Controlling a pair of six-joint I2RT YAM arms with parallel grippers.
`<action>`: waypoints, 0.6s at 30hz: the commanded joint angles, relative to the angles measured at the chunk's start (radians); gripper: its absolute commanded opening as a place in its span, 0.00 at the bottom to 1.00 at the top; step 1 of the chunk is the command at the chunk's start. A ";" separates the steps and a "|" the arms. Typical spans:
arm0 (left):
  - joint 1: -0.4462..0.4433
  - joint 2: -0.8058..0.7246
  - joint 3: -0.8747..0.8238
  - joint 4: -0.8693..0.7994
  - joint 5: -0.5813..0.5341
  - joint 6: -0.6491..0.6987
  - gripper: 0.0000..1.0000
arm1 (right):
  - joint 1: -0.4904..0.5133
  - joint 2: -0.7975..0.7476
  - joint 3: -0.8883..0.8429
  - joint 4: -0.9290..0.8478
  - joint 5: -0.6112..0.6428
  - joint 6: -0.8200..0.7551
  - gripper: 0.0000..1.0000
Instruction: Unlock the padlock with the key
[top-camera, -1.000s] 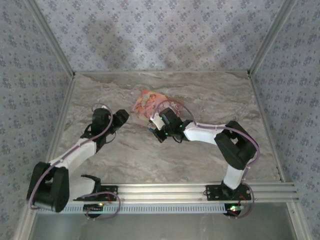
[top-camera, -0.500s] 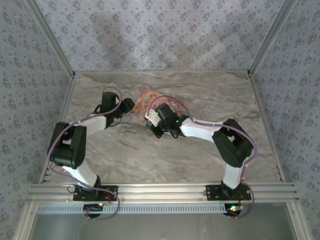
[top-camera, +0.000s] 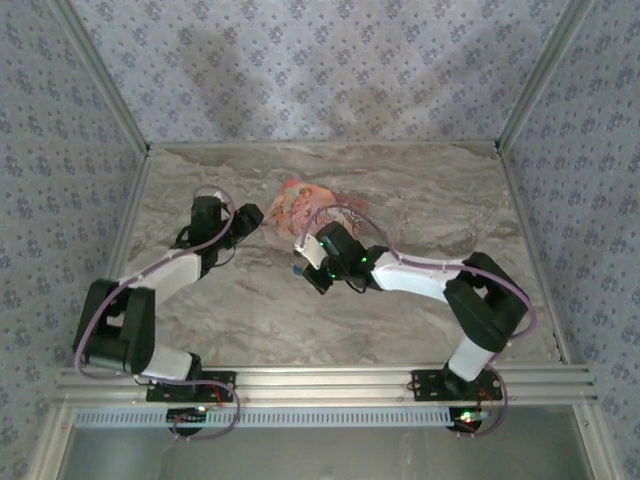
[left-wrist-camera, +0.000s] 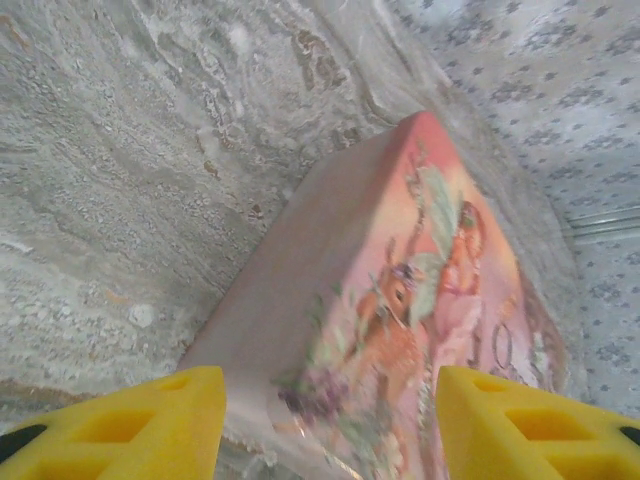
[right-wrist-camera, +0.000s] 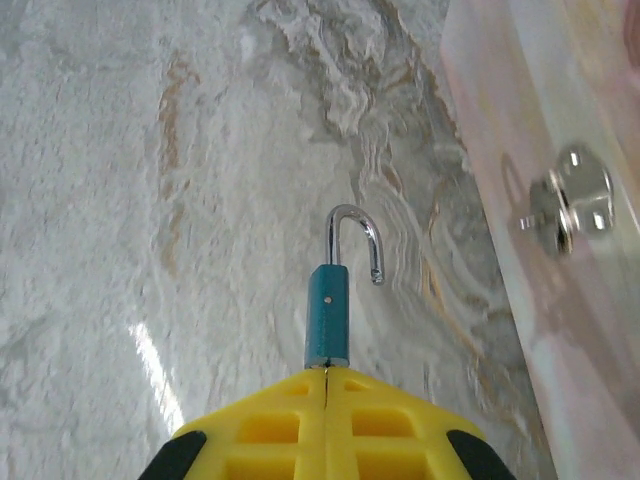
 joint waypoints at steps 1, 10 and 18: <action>-0.008 -0.106 -0.058 -0.039 -0.026 0.010 0.58 | 0.000 -0.071 -0.061 0.031 -0.006 0.065 0.00; -0.031 -0.372 -0.202 -0.161 -0.098 0.034 0.60 | 0.011 -0.111 -0.192 0.062 -0.026 0.141 0.00; -0.031 -0.457 -0.245 -0.212 -0.129 0.039 0.61 | 0.003 -0.134 -0.227 0.050 0.009 0.206 0.35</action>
